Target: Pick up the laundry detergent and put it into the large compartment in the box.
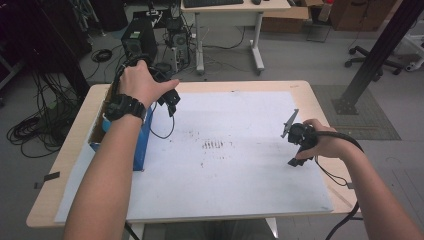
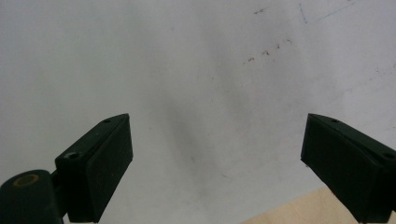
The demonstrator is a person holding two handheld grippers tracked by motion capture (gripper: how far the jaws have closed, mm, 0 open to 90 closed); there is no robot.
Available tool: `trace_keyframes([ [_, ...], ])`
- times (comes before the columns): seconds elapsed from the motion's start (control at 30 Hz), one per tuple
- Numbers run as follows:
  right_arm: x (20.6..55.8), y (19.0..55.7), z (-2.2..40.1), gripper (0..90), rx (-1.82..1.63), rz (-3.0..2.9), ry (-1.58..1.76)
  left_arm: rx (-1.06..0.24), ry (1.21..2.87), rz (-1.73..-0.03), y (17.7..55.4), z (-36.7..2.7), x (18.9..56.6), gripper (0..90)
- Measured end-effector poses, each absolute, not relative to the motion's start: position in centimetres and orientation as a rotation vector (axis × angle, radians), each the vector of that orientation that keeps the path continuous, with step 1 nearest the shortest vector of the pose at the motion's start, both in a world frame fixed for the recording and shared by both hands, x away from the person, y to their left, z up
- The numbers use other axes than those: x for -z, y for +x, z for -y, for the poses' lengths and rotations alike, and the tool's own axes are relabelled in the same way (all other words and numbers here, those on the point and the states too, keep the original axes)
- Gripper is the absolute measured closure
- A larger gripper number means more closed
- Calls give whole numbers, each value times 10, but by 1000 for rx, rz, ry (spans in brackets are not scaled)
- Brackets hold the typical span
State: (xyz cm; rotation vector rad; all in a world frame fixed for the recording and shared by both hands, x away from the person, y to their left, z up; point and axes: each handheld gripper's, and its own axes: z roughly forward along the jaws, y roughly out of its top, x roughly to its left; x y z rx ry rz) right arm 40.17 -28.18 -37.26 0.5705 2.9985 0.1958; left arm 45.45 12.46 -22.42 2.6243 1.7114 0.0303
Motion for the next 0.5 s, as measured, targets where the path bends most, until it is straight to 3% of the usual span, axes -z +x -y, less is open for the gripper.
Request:
trace_keyframes([
  [0.5, 373, 401, 283, 92, -197, -3001, 571, -12, 2669, -1659, 453, -109, 241, 207],
])
